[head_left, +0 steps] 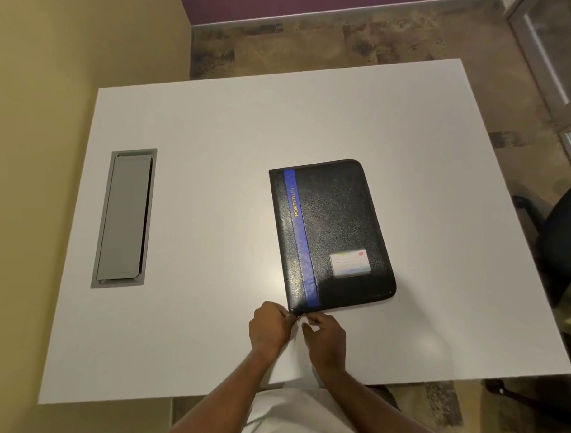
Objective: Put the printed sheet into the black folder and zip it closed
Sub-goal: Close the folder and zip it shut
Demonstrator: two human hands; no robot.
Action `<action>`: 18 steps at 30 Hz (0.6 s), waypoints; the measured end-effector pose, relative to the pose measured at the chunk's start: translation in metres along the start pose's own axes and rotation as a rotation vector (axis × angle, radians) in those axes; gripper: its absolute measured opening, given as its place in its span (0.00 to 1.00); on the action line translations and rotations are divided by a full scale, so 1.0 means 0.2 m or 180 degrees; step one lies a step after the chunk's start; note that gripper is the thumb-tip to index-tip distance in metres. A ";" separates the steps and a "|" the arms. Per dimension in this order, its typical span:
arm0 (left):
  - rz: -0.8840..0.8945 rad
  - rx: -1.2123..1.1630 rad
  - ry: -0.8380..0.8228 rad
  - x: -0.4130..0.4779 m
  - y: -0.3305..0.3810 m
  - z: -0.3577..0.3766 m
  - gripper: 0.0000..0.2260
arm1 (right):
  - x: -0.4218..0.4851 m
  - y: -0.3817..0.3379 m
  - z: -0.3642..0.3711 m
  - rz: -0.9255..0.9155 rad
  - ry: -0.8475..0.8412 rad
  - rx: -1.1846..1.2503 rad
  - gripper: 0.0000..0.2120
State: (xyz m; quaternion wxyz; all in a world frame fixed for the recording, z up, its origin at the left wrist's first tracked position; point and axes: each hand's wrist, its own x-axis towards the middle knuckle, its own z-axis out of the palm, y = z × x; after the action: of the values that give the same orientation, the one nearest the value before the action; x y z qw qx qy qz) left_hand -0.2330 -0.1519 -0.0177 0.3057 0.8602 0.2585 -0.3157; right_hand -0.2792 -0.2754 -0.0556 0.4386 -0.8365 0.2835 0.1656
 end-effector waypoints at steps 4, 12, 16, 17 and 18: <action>0.0120 0.0202 -0.0103 -0.01 0.02 0.01 0.10 | 0.02 -0.05 0.00 0.1185 -0.0218 0.1238 0.01; 0.0190 -0.0056 -0.0076 -0.04 0.01 0.06 0.12 | 0.03 -0.09 -0.03 0.1831 -0.0324 0.2071 0.05; 0.0191 -0.0103 0.0051 -0.05 0.00 0.07 0.14 | 0.04 -0.07 -0.02 0.1770 -0.0306 0.1965 0.04; 0.0181 -0.0107 0.0066 -0.06 0.00 0.07 0.13 | 0.04 -0.08 -0.02 0.1756 -0.0301 0.1966 0.04; 0.0170 -0.0121 0.0066 -0.07 0.00 0.07 0.12 | 0.04 -0.07 -0.03 0.1710 -0.0296 0.1923 0.03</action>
State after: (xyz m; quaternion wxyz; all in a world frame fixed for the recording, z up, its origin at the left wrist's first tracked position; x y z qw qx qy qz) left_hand -0.2476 -0.1654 -0.0178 0.3276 0.8641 0.2446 -0.2935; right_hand -0.2636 -0.2754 -0.0473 0.6182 -0.5578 0.5078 0.2212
